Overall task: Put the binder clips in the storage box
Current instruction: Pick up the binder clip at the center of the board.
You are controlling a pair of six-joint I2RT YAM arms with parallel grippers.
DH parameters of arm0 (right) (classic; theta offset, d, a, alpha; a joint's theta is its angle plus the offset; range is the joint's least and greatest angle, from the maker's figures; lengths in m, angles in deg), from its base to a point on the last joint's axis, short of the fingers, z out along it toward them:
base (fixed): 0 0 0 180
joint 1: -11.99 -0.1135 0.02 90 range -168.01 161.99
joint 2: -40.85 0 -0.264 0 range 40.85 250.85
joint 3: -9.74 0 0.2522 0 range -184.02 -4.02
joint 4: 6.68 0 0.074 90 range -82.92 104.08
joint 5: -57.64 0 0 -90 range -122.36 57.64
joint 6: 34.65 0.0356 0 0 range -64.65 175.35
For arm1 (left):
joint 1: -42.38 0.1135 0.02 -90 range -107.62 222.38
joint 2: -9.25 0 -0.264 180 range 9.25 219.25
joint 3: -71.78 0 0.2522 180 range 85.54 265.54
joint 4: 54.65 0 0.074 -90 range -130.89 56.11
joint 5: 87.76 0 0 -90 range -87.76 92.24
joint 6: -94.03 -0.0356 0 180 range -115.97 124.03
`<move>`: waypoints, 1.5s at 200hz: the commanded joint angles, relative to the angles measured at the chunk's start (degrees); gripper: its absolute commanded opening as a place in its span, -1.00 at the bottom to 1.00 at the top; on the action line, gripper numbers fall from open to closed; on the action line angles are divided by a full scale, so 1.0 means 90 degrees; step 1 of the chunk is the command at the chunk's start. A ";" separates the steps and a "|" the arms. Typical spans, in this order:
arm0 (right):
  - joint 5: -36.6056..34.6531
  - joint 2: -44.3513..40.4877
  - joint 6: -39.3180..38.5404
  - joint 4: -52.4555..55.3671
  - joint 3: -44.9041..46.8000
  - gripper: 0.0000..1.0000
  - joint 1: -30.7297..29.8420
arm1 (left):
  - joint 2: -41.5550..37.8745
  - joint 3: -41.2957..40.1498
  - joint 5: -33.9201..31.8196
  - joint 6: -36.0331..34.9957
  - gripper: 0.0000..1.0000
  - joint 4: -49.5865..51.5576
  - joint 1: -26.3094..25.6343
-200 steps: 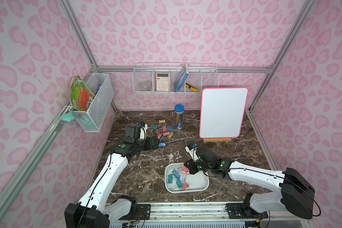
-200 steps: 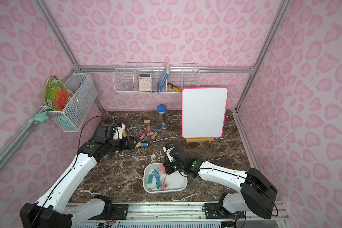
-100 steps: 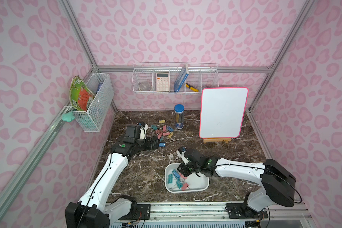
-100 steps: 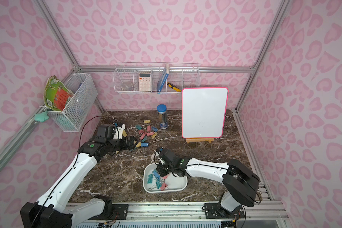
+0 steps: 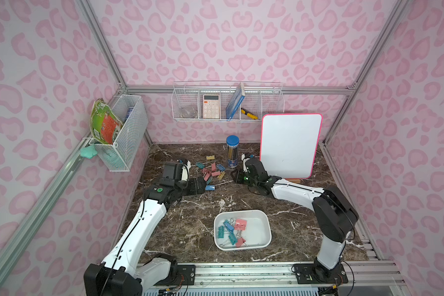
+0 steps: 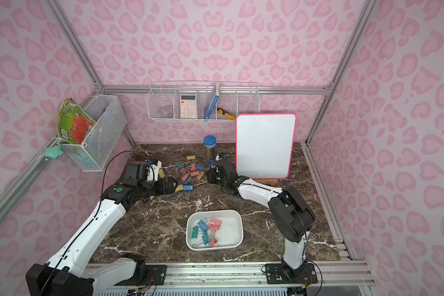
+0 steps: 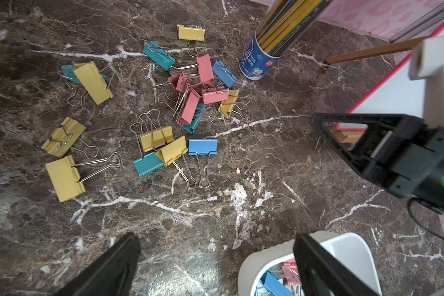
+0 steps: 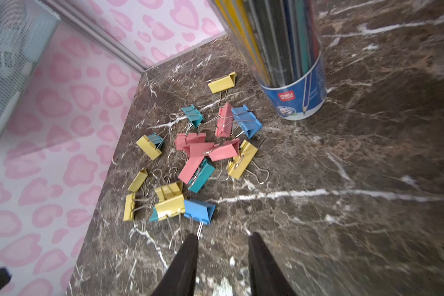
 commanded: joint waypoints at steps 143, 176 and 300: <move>0.0517 0.2720 0.1600 -0.0756 -0.2136 -0.53 0.0184 | -0.0051 0.0003 -0.0049 -0.0050 0.97 -0.0115 0.0005; 0.0533 0.2624 0.1606 -0.0821 -0.1968 -0.85 0.0169 | -0.0042 0.0012 -0.0046 -0.0052 0.97 -0.0115 0.0005; 0.0071 -0.0228 0.0138 0.0166 -0.0228 -1.00 -0.0241 | -0.0110 0.0002 -0.0111 -0.0052 0.97 -0.0100 0.0005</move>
